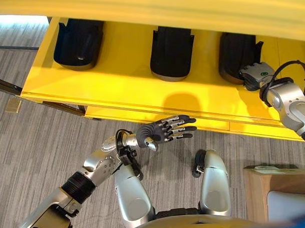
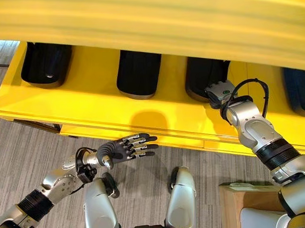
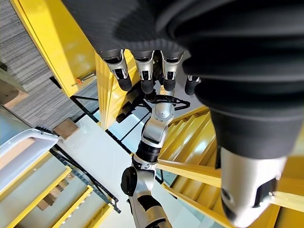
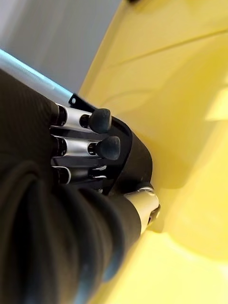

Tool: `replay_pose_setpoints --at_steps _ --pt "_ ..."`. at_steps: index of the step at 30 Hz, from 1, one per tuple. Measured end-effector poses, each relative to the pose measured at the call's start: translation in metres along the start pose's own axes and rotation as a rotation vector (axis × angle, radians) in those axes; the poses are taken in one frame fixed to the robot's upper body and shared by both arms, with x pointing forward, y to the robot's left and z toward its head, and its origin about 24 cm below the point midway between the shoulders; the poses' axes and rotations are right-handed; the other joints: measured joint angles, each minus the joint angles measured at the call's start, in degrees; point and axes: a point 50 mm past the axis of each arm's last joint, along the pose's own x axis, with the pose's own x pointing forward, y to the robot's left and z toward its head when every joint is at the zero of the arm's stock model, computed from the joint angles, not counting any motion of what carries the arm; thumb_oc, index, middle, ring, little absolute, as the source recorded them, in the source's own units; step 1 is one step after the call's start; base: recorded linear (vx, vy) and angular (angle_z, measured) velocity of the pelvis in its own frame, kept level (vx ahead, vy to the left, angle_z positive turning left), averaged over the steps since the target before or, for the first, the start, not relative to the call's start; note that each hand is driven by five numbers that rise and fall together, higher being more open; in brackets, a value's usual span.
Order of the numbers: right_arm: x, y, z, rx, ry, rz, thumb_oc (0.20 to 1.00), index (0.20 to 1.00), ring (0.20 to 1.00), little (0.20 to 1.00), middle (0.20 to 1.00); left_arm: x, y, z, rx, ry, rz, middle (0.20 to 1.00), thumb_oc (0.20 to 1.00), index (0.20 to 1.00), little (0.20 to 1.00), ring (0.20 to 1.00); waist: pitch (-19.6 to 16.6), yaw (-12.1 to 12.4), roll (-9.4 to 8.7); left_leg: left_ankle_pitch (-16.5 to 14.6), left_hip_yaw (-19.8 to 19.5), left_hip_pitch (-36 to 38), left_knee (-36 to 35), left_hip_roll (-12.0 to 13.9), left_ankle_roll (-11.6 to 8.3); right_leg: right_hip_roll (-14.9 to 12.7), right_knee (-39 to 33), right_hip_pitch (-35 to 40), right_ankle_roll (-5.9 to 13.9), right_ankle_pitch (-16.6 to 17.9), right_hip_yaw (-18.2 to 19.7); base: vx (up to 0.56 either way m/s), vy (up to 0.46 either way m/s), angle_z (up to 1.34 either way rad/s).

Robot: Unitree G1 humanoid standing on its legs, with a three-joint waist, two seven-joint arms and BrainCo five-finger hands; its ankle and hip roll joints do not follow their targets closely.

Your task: Move parts from the plastic box to the shelf.

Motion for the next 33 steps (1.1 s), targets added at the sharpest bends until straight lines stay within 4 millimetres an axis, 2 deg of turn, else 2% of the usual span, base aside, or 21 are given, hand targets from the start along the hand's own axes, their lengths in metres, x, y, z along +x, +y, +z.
replay_pose_setpoints --at_steps 6,11,17,22,26,33 --pt "-0.001 0.003 -0.003 0.011 0.015 0.008 0.2 0.2 0.2 0.2 0.2 -0.002 0.001 0.004 0.013 -0.012 0.011 1.0 1.0 1.0 1.0 1.0 0.0 -0.26 0.0 -0.01 0.19 0.32 -0.09 0.03 -0.02 -0.03 -0.01 0.04 0.01 0.0 0.07 0.02 0.009 -0.02" --pt "-0.007 0.008 -0.005 0.037 0.017 0.004 0.2 0.2 0.2 0.2 0.2 -0.007 0.0 -0.001 -0.004 -0.015 0.031 1.0 1.0 1.0 1.0 1.0 -0.02 -0.45 -0.02 -0.03 0.57 0.56 -0.51 -0.04 -0.05 0.22 -0.54 0.11 0.11 0.19 0.07 0.02 0.004 -0.01" --pt "-0.008 0.01 -0.001 -0.066 -0.028 0.004 0.2 0.2 0.2 0.2 0.2 -0.008 0.0 -0.001 -0.007 -0.015 0.035 1.0 1.0 1.0 1.0 1.0 -0.03 -0.52 -0.03 -0.11 0.95 1.52 -0.94 0.01 -0.08 0.51 -1.32 0.98 0.12 0.42 0.05 0.03 -0.001 -0.02" --pt "-0.01 0.016 -0.001 -0.074 -0.028 0.035 0.2 0.2 0.2 0.2 0.2 -0.007 -0.006 0.0 -0.004 -0.031 0.019 1.0 1.0 1.0 1.0 1.0 -0.03 -0.42 -0.03 -0.11 0.95 1.53 -0.91 0.11 -0.08 0.65 -1.34 0.98 0.12 0.42 0.03 0.02 -0.016 0.0" --pt "-0.018 0.023 -0.005 -0.13 -0.033 0.065 0.2 0.2 0.2 0.2 0.2 -0.01 -0.007 -0.001 -0.011 -0.037 0.029 1.0 1.0 1.0 1.0 1.0 -0.03 -0.2 -0.03 -0.11 0.98 1.59 -1.01 0.18 -0.09 0.74 -1.45 1.04 0.12 0.42 0.0 0.0 0.0 0.0" --pt "-0.02 0.03 -0.014 -0.203 0.008 0.084 0.2 0.2 0.2 0.2 0.2 -0.011 -0.009 -0.002 -0.018 -0.039 0.012 1.0 1.0 1.0 1.0 1.0 -0.03 -0.33 -0.03 -0.1 1.04 1.64 -0.93 0.42 -0.09 1.0 -1.65 1.14 0.03 0.65 0.0 0.0 -0.01 0.0"
